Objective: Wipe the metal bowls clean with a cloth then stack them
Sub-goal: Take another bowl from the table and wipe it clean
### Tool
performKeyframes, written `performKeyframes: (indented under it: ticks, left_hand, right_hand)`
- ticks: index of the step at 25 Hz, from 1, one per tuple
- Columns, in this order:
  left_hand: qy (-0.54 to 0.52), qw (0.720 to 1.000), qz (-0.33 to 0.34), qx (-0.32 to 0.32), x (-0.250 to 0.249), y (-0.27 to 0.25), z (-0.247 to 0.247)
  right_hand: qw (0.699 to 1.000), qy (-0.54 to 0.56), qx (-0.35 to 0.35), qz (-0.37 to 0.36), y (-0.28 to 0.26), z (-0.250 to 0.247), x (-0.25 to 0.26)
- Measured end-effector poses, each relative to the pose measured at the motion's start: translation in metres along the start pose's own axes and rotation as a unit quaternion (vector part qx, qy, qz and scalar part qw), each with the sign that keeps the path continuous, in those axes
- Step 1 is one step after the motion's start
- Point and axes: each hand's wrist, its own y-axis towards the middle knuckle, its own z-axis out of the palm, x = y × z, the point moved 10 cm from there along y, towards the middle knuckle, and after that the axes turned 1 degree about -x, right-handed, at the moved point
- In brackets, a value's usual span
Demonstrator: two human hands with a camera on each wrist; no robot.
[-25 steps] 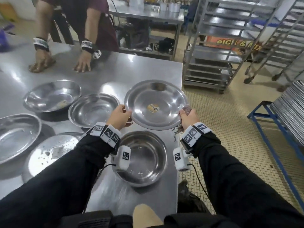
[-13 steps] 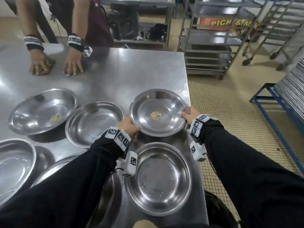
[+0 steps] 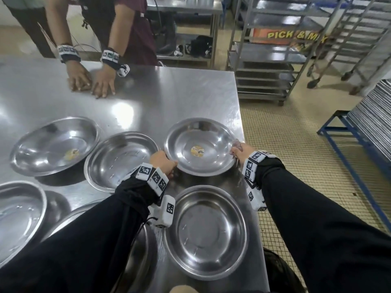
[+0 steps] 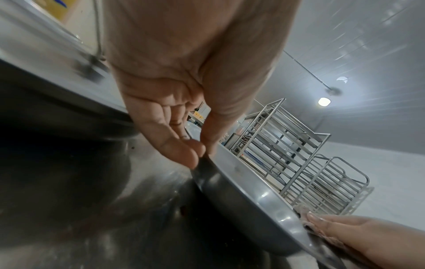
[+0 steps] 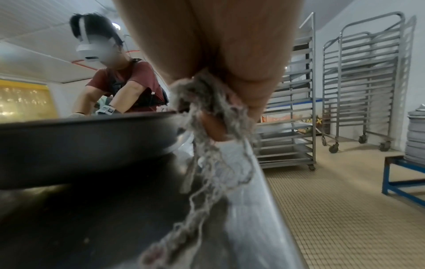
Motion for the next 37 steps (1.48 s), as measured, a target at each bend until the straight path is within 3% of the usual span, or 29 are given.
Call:
performKeyframes:
  ticks: [3,9,12,16,20,23,27,31,37]
  left_hand:
    - [0.023,1.0,0.004,0.0,0.003,-0.009,-0.007]
    - [0.04,0.998,-0.002,-0.042,0.008,-0.063,-0.044]
    - [0.034,0.994,-0.014,-0.105,0.029,-0.114,-0.077]
    - [0.003,0.979,-0.036,-0.2,0.082,-0.194,-0.117]
    - [0.097,0.944,-0.194,-0.247,0.168,-0.256,-0.137]
    - [0.024,0.936,-0.265,-0.232,0.224,-0.279,-0.128]
    - [-0.068,0.958,-0.211,-0.184,0.236,-0.284,-0.103]
    - [-0.151,0.939,-0.197,-0.239,0.243,-0.3,-0.101]
    - [-0.193,0.912,-0.25,-0.262,0.28,-0.342,-0.079]
  right_hand:
    - [1.0,0.015,-0.01,-0.01,-0.019,-0.012,0.007]
    - [0.988,0.087,-0.105,-0.077,-0.085,-0.037,0.033]
    - [0.98,0.134,-0.065,-0.132,-0.133,-0.017,0.065]
    - [0.964,0.156,0.056,-0.209,-0.193,0.03,0.122]
    - [0.948,0.05,0.144,-0.281,-0.221,0.104,0.173]
    - [0.936,-0.036,0.196,-0.291,-0.227,0.16,0.194]
    - [0.923,-0.107,0.207,-0.305,-0.231,0.2,0.212]
    - [0.922,-0.138,0.202,-0.3,-0.233,0.211,0.212]
    - [0.925,-0.136,0.185,-0.303,-0.265,0.223,0.2]
